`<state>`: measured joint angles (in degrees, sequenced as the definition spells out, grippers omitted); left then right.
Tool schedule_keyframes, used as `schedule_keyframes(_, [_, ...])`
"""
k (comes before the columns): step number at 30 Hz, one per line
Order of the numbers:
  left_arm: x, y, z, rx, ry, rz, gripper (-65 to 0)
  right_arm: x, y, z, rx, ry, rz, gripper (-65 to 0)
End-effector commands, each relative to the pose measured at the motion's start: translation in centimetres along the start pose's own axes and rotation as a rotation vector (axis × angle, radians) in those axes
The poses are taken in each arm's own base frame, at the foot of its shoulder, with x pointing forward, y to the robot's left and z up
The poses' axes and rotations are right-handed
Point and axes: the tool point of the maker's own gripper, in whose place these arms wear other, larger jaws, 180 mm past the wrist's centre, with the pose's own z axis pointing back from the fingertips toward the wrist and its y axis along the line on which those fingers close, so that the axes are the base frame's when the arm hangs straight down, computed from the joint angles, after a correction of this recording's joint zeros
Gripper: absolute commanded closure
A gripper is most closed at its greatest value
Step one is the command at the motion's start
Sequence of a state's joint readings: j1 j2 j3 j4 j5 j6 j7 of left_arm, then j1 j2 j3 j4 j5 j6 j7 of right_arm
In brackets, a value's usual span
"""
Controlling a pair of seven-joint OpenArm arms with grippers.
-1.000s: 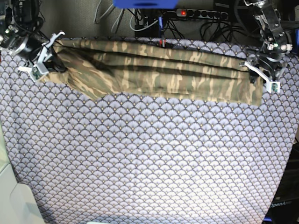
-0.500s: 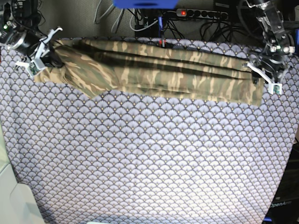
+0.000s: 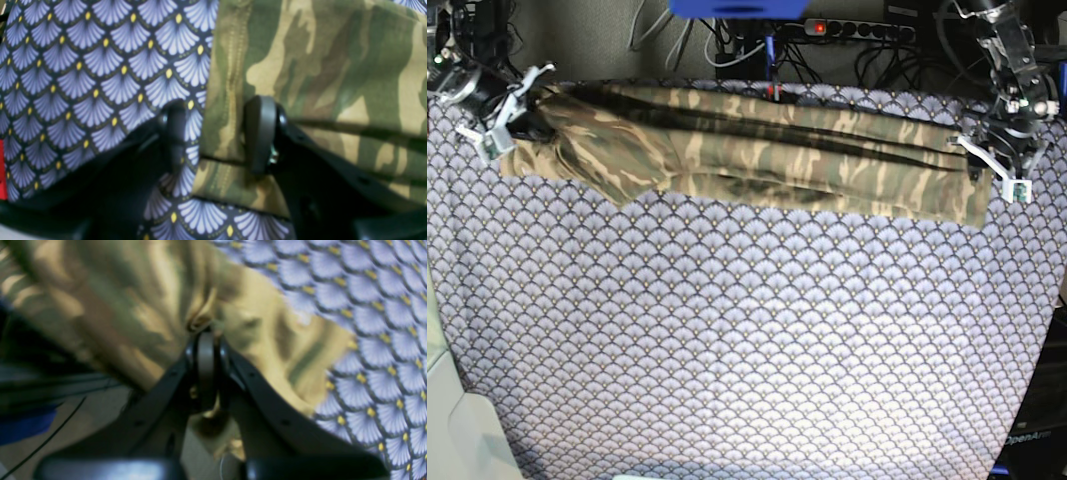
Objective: Fold the T-shirt properly
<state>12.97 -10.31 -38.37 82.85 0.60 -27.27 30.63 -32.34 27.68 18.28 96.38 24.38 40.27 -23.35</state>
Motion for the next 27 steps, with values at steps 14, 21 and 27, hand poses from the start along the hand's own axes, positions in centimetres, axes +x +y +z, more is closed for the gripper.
schedule_keyframes(14, [0.4,1.2,0.2,0.037,0.001,-0.021,-28.4,-0.6,-2.0,0.4,-0.05,0.026,-0.024,-28.1])
schedule_keyframes(21, [0.7,1.2,0.4,0.038,-0.008,-0.023,-28.4,-0.2,-3.1,-0.3,-0.067,0.035,-0.032,-36.8])
schedule_keyframes(27, [0.8,1.8,0.6,0.051,-0.016,-0.009,-28.4,-1.4,-4.0,-1.0,-0.076,0.055,-0.076,-36.8])
